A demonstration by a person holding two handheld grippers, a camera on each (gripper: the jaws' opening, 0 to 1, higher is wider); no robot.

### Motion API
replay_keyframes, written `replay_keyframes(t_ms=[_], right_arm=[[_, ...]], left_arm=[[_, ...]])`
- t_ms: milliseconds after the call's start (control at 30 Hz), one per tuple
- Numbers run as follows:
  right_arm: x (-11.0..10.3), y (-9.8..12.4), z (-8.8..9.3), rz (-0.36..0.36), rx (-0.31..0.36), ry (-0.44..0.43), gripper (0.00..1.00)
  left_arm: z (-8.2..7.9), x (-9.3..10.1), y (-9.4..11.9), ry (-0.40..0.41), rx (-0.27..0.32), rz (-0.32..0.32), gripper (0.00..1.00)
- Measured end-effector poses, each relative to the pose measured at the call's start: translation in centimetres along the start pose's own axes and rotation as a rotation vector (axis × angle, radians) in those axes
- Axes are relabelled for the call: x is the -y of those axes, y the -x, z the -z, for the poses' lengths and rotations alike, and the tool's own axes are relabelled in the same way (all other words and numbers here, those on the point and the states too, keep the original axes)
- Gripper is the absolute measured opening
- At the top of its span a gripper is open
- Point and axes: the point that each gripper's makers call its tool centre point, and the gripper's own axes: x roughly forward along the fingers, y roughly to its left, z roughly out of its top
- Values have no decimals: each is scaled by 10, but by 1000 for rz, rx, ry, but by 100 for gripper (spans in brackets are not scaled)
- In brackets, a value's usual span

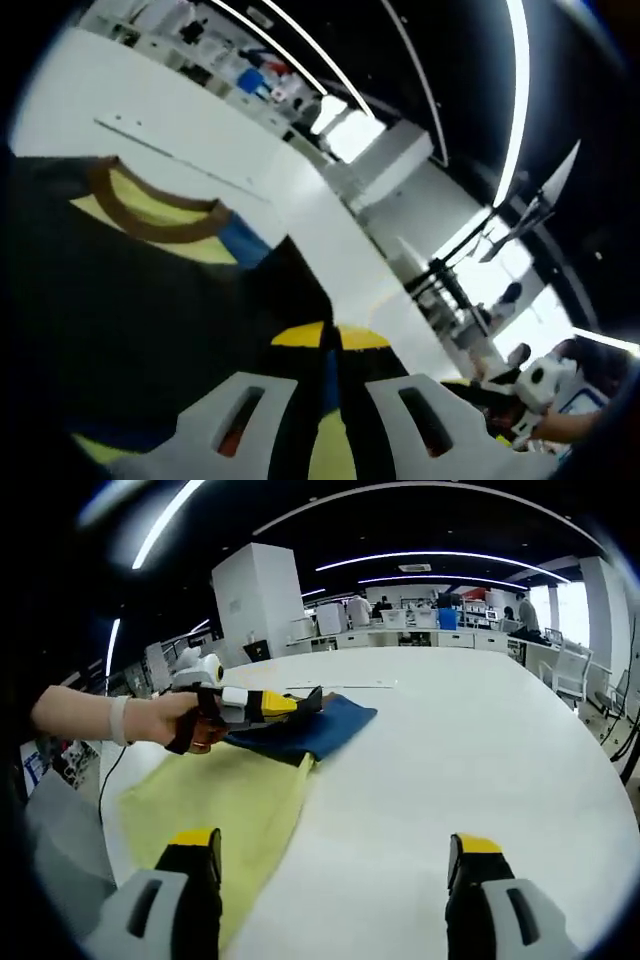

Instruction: Fold the garment on the visible template until the final outline fits inside the template.

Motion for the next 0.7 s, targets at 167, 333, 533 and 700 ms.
replay_keyframes(t_ms=[167, 333, 533, 700], right_arm=[[0, 0, 3, 0, -1, -13, 94], [0, 0, 5, 1, 0, -23, 94], [0, 2, 6, 4, -1, -28, 94], [1, 3, 6, 8, 1, -35, 93]], left_arm=[[10, 6, -4, -2, -29, 12, 0], [12, -2, -8, 5, -40, 6, 0], [19, -5, -14, 21, -75, 8, 0], [23, -4, -13, 9, -96, 6, 0]])
